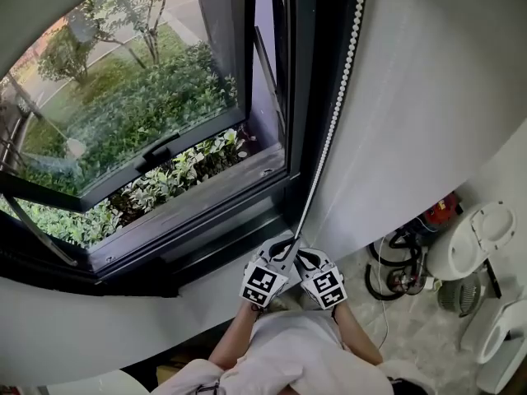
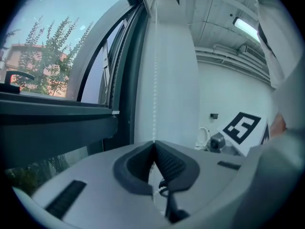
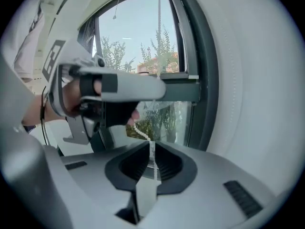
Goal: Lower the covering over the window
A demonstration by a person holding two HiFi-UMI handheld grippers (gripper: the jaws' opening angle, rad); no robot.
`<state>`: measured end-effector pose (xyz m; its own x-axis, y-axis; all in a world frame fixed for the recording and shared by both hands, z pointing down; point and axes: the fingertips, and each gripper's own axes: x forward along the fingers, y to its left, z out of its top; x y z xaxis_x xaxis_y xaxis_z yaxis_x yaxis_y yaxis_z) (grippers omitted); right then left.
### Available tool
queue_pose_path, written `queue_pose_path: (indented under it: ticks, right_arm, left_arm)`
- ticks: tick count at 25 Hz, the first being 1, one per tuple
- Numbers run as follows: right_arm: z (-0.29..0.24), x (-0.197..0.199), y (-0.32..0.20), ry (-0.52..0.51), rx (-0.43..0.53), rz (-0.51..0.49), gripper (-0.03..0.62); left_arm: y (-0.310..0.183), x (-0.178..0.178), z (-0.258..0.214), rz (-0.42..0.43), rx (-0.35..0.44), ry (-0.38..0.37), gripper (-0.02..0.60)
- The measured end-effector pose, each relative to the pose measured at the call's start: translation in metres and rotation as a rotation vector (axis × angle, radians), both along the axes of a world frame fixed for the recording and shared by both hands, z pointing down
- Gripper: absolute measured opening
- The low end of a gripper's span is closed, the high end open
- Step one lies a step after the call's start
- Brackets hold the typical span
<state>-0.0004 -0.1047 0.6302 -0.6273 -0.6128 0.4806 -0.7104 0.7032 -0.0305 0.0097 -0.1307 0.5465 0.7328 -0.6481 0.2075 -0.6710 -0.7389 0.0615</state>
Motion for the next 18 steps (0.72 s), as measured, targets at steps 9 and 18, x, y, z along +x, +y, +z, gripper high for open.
queue_pose_path:
  ticks: [9, 18]
  right_arm:
    - [-0.085, 0.007, 0.008, -0.093, 0.095, -0.036, 0.109]
    - [-0.209, 0.007, -0.013, -0.247, 0.320, -0.022, 0.124]
  left_arm:
    - [-0.002, -0.013, 0.003, -0.031, 0.009, 0.010, 0.014]
    - [0.002, -0.006, 0.000, -0.011, 0.010, 0.014, 0.014]
